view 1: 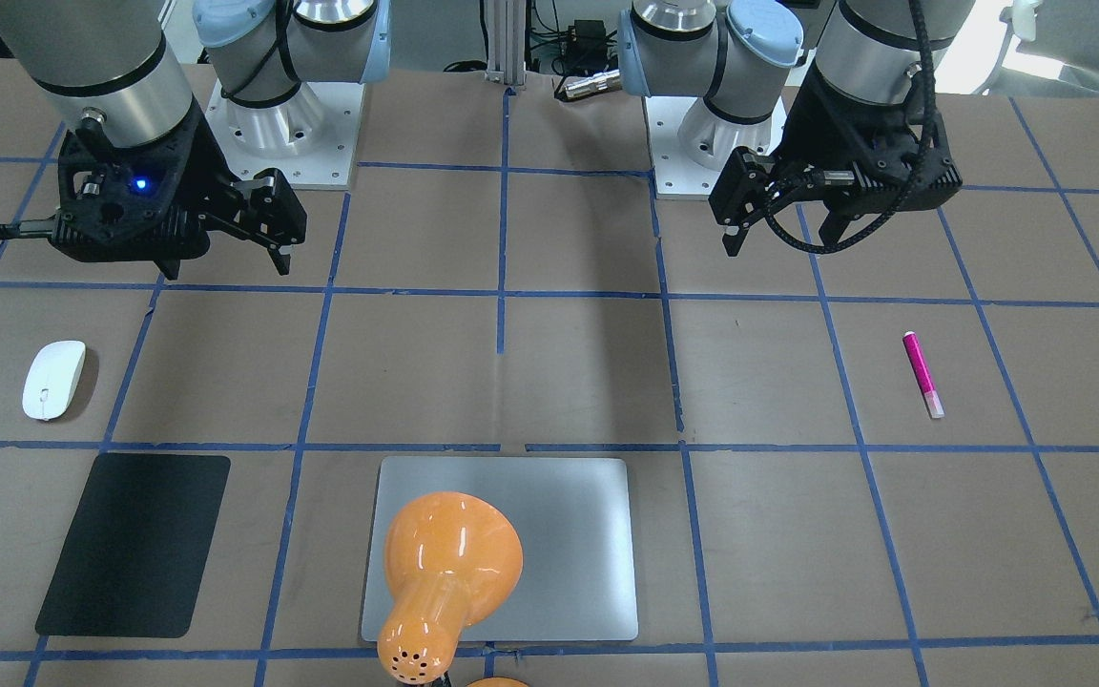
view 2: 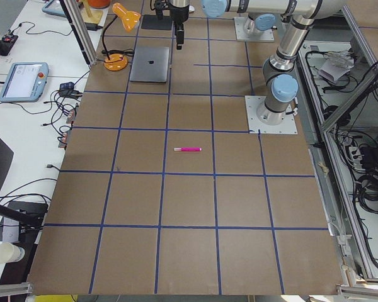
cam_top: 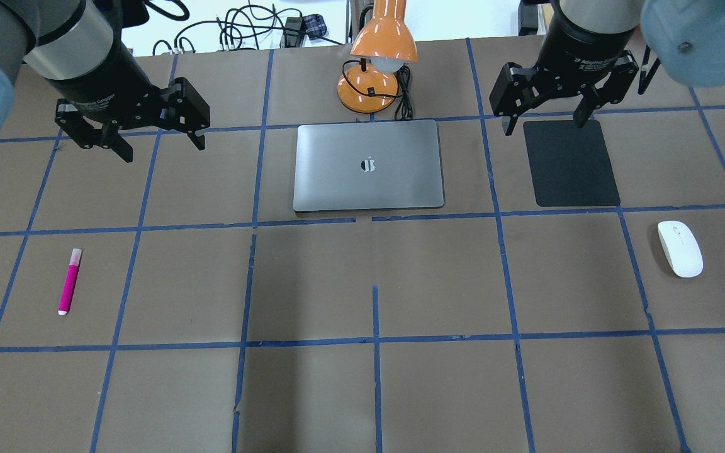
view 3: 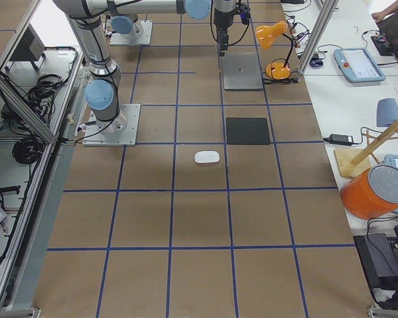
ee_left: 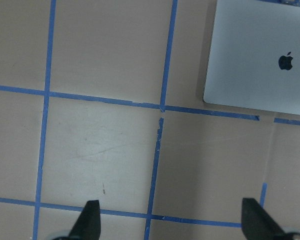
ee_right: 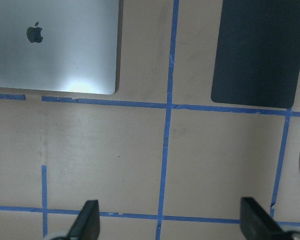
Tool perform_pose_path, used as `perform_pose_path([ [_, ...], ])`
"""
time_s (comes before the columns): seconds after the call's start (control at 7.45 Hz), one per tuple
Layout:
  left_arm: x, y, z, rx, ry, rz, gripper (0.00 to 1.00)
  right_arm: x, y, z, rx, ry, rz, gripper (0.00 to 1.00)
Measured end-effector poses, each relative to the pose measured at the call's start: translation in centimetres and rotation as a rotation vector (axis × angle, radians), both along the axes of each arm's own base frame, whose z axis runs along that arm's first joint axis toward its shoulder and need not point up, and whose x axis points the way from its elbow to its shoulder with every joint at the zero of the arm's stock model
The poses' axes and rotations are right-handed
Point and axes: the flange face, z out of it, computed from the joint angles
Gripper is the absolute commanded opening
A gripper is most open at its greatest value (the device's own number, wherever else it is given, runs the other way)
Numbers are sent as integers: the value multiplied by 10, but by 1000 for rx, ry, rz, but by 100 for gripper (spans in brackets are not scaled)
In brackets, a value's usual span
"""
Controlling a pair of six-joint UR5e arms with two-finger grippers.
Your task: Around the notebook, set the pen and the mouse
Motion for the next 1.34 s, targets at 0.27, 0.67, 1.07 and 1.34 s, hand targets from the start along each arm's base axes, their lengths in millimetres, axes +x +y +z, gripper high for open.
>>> perform_pose_path([
  [0.27,1,2,1,-7,0,2,100,-1,1,-2,6,2,-1,100],
  [0.67,40,-1,-2,0,-6,13,100,-6,1,-6,14,5,-8,100],
  [1.07,160,-13,-43,64,5,71,100,-51,-1,-26,56,37,12,100],
  [1.34,246,-13,-105,97,24,43,100,-139,7,-80,150,7,41,100],
])
